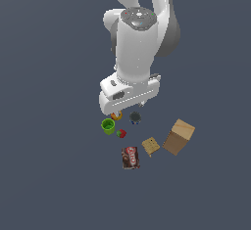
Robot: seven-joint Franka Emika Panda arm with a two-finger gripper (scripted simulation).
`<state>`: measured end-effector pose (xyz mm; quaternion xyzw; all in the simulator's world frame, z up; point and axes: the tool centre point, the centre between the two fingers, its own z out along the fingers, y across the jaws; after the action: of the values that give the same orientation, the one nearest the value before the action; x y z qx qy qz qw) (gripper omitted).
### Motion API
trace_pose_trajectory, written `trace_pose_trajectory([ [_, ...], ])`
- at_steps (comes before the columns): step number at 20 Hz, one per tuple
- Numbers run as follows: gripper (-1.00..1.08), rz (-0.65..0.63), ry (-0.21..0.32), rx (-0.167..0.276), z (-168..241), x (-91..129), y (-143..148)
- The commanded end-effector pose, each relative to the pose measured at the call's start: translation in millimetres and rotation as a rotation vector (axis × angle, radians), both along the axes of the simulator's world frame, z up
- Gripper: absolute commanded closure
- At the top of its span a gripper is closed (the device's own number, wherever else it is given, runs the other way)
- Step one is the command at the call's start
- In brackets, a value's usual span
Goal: Pick up a designated object from a clutter of objects.
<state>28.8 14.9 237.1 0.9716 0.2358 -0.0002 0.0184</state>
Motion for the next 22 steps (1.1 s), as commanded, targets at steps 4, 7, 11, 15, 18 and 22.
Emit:
trace_pose_trajectory([
  [4, -0.92, 0.147, 0.009, -0.008, -34.1, 3.3, -10.9],
  [7, -0.92, 0.227, 0.014, -0.008, -52.5, 4.0, -16.2],
  [11, -0.92, 0.334, 0.020, -0.006, -76.8, 3.8, -22.5],
  [15, -0.92, 0.442, 0.024, -0.001, -100.7, 2.5, -27.7],
  [18, -0.92, 0.521, 0.026, 0.005, -117.9, 0.9, -31.0],
  [22, -0.92, 0.609, 0.026, 0.014, -136.7, -1.6, -33.8],
])
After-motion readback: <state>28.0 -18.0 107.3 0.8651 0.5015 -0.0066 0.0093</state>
